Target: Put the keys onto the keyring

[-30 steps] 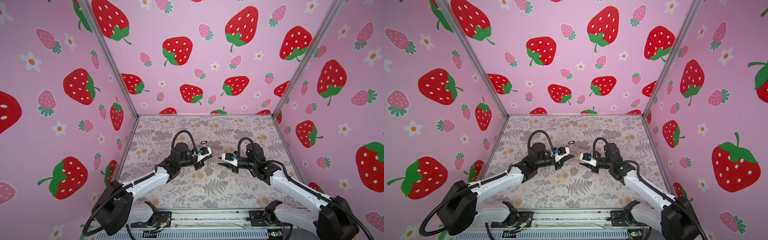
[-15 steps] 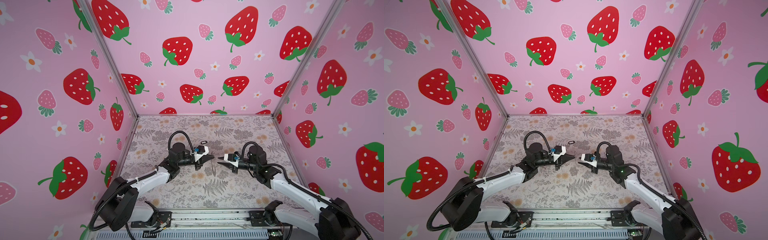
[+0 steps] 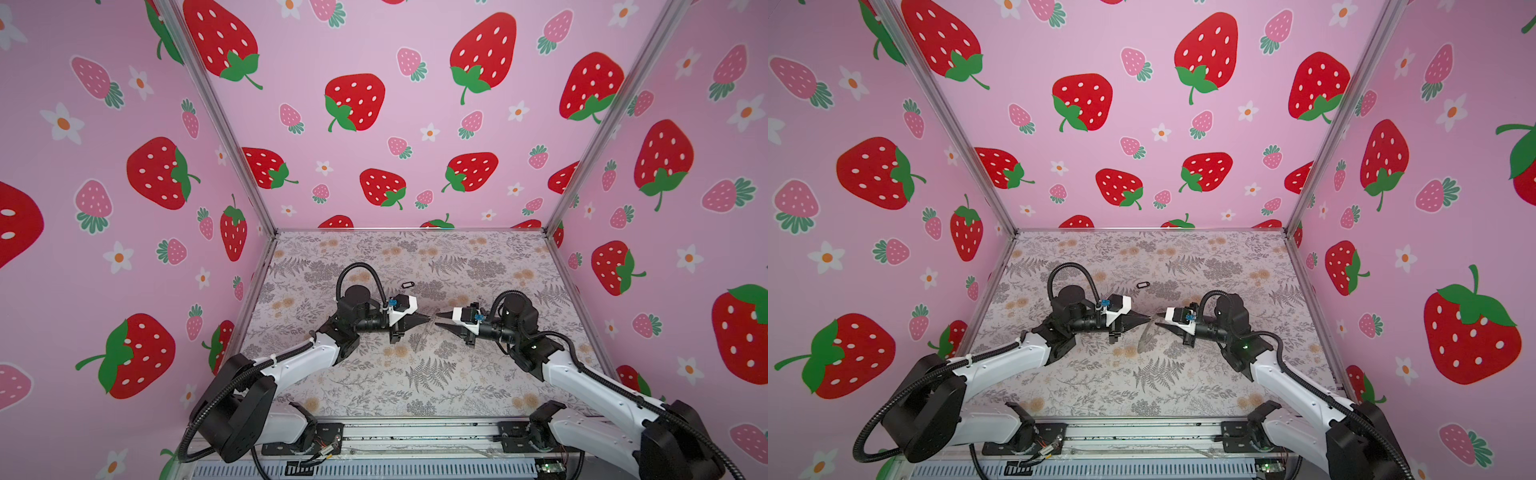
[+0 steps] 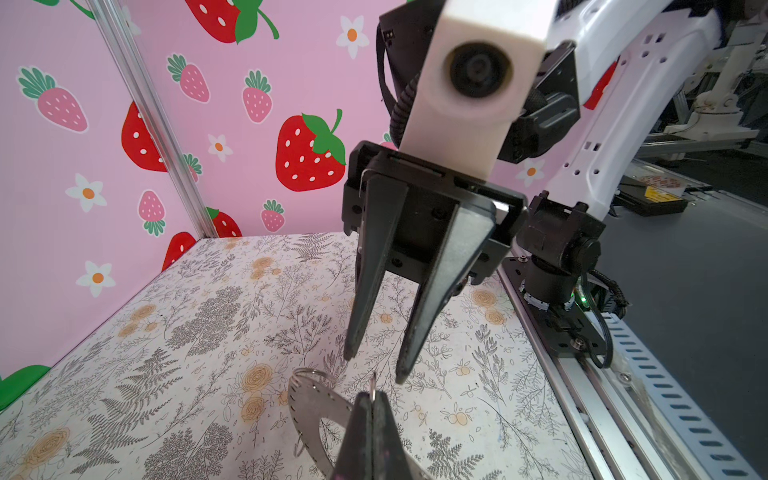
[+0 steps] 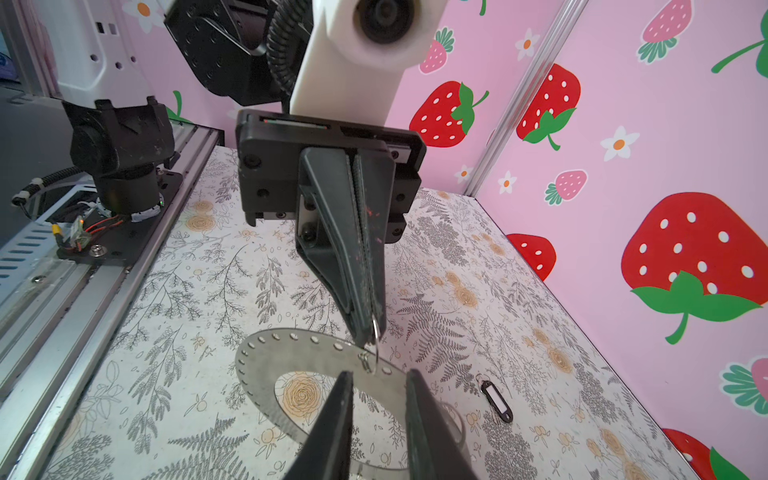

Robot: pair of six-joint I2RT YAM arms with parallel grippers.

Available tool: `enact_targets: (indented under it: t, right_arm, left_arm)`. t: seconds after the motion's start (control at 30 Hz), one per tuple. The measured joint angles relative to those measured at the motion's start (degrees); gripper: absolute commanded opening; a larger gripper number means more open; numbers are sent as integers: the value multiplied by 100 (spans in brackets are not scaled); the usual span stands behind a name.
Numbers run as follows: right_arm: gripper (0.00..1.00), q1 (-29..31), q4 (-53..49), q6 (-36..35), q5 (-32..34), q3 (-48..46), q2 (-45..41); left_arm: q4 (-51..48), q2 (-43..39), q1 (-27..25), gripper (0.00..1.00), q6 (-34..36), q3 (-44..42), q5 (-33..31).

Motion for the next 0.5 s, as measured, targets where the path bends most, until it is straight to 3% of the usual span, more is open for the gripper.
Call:
enact_targets:
  t: [0.5]
  right_arm:
    - [22,140,98,216,-243,0,286]
  left_arm:
    - [-138,-162,-50,0,94,4,85]
